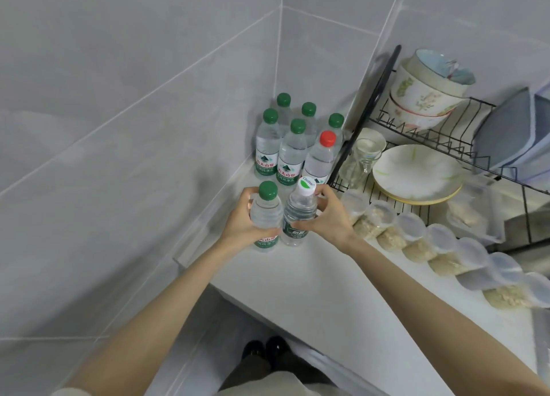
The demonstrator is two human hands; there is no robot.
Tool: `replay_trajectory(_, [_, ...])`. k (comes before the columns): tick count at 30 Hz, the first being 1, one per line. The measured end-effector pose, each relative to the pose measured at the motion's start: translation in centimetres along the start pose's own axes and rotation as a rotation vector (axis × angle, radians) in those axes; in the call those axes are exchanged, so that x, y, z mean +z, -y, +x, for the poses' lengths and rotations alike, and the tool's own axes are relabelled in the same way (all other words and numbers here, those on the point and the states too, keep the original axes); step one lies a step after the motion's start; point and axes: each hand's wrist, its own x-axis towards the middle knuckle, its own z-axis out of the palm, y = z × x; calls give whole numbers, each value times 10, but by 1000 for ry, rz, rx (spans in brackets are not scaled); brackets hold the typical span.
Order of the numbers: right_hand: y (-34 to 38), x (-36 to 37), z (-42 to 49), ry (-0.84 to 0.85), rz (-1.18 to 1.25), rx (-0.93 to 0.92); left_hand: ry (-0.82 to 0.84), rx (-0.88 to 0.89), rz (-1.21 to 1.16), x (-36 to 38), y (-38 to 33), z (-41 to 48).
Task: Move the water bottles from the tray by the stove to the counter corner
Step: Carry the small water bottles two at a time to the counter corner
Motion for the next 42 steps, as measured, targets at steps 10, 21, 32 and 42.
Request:
replay_trajectory(10, [11, -17, 6, 157, -350, -156, 49, 62, 45, -4, -4, -13])
replay_trajectory(21, [62, -45, -6, 102, -650, -460, -109, 273, 596, -33, -70, -28])
replay_trajectory(32, [79, -51, -1, 124, -724, -461, -110, 266, 613, -29, -65, -2])
replay_trajectory(42, [85, -49, 5, 162, -785, -469, -120, 257, 572, -45, -80, 66])
